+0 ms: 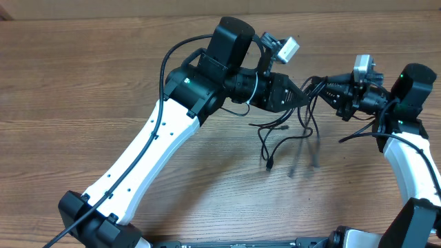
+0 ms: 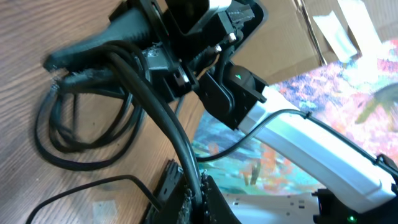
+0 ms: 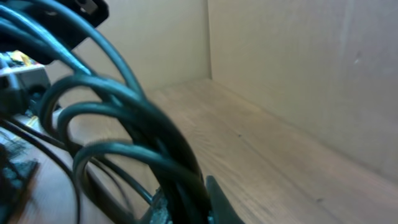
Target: Untangle cables
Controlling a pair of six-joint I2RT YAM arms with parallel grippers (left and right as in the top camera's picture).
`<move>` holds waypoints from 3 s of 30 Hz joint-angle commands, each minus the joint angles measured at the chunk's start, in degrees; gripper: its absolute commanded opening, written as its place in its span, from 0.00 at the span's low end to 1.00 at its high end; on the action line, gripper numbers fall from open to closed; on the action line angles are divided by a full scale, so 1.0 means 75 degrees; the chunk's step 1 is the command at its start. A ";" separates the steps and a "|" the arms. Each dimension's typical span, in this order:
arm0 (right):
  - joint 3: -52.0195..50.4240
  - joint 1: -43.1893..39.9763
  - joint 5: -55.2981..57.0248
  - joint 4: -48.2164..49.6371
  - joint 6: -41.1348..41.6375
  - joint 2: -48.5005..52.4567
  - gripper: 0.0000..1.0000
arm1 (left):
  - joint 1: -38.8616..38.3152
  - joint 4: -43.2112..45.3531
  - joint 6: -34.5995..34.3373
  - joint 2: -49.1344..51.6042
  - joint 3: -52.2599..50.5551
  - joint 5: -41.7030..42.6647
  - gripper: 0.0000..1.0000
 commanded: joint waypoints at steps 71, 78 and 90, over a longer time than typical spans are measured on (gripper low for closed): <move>0.0105 0.0017 0.2428 -0.6478 0.0280 0.0015 0.04 | -0.1577 -0.0184 0.7825 0.1116 0.0009 -0.5756 0.99; 0.0105 0.0085 0.2425 -0.6475 0.0251 0.0015 0.04 | -0.1577 -0.0076 0.7449 0.1116 0.0009 -0.6700 0.99; 0.0105 0.0085 0.2425 -0.6496 0.0254 0.0015 0.04 | -0.1580 -0.0283 0.6849 0.1495 0.0009 -0.6266 0.97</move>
